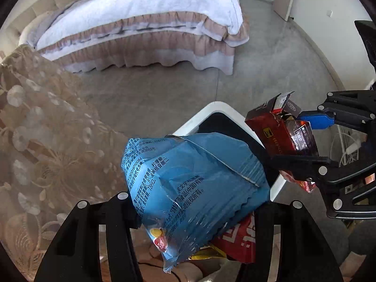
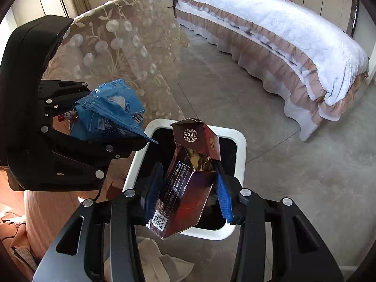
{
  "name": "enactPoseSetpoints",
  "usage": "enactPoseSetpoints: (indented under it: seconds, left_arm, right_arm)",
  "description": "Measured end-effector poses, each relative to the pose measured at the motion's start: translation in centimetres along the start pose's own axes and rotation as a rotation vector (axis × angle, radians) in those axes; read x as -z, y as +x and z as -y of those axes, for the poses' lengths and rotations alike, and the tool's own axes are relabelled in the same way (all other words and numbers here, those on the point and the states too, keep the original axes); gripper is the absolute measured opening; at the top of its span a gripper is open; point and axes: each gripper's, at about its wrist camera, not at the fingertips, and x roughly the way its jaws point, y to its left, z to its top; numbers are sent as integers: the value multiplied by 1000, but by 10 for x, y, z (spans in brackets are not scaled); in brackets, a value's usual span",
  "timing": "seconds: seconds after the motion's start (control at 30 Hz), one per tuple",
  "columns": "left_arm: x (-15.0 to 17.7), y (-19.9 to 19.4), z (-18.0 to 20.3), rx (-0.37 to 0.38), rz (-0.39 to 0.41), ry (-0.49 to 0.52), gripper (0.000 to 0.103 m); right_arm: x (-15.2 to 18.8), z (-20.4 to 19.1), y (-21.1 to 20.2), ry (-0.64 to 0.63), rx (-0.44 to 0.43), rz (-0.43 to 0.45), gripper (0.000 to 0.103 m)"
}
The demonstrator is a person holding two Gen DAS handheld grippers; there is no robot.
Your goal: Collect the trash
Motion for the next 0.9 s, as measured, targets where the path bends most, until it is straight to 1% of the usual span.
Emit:
enactPoseSetpoints:
  seconds: [0.07, 0.13, 0.17, 0.2, 0.23, 0.27, 0.3, 0.37, 0.43, 0.57, 0.63, 0.67, 0.73, 0.77, 0.83, 0.9]
  left_arm:
    - [0, 13, -2, 25, -27, -19, 55]
    - [-2, 23, -2, 51, -57, -26, 60]
    - [-2, 28, -3, 68, -70, -26, 71]
    - [0, 34, -2, 84, -89, -31, 93]
    - [0, 40, -1, 89, -111, -38, 99]
    - [0, 44, 1, 98, -122, -38, 98]
    - [1, 47, 3, 106, -126, -29, 98]
    - [2, 48, 8, 108, -127, 1, 98]
    - [4, 45, 12, 99, -110, 21, 98]
    - [3, 28, 12, 105, -68, 19, 98]
    - [0, 16, 11, 76, -35, 14, 98]
    - [0, 7, 10, 59, -14, 10, 98]
    - [-2, -16, 6, 24, 44, -2, 98]
    - [-2, -29, 4, -1, 74, -8, 98]
    - [-3, -58, -1, -56, 145, -24, 98]
    - [-1, -87, -9, -108, 209, -53, 98]
  right_arm:
    - [6, 6, 11, 4, -12, -29, 45]
    - [13, 11, 22, 9, -18, -59, 46]
    - [16, 11, 26, 11, -23, -69, 48]
    - [19, 13, 30, 11, -27, -83, 52]
    - [24, 16, 36, 10, -32, -114, 75]
    - [26, 16, 38, 16, -31, -132, 96]
    - [29, 19, 40, 26, -33, -149, 98]
    - [33, 22, 42, 44, -27, -167, 98]
    - [34, 24, 38, 59, -10, -155, 98]
    - [31, 26, 27, 97, -3, -134, 98]
    - [26, 22, 16, 96, 14, -103, 98]
    - [25, 24, 15, 96, 21, -108, 98]
    - [22, 18, 2, 83, 36, -66, 98]
    - [16, 12, -11, 76, 57, -28, 98]
    - [9, 5, -22, 64, 77, 22, 98]
    - [-3, -8, -43, 44, 103, 95, 98]
